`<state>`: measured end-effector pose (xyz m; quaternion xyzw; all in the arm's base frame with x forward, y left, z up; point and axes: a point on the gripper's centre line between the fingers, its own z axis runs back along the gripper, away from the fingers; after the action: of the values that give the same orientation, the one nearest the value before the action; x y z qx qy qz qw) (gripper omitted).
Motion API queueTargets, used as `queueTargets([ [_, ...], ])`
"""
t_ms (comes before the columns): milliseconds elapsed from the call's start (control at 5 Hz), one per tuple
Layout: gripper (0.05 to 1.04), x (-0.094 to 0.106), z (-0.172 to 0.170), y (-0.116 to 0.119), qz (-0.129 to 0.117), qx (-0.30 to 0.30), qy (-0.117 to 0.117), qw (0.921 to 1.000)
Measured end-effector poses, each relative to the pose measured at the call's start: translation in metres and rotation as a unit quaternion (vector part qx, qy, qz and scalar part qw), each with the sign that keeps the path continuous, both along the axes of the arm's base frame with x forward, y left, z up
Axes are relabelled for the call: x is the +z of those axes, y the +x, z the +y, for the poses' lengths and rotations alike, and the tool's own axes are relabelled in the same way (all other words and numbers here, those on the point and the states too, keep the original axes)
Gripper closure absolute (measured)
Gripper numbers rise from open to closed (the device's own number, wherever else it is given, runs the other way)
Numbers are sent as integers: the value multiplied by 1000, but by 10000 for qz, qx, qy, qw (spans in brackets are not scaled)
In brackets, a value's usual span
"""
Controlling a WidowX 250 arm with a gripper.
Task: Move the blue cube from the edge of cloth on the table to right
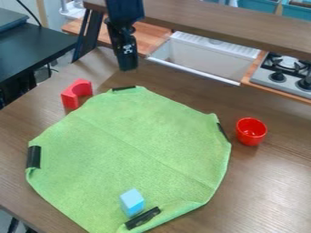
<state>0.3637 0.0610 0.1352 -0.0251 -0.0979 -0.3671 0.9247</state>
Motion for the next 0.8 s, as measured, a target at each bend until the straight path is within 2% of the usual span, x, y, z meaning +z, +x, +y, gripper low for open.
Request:
queueTargets([
  [200,83,-12,0,0,155,2,-44,9999],
  [400,83,-16,-1,0,174,22,-71,9998],
  [600,83,-37,0,-7,170,376,-243,9989],
  [800,83,-56,-21,-39,42,191,-78,9998],
])
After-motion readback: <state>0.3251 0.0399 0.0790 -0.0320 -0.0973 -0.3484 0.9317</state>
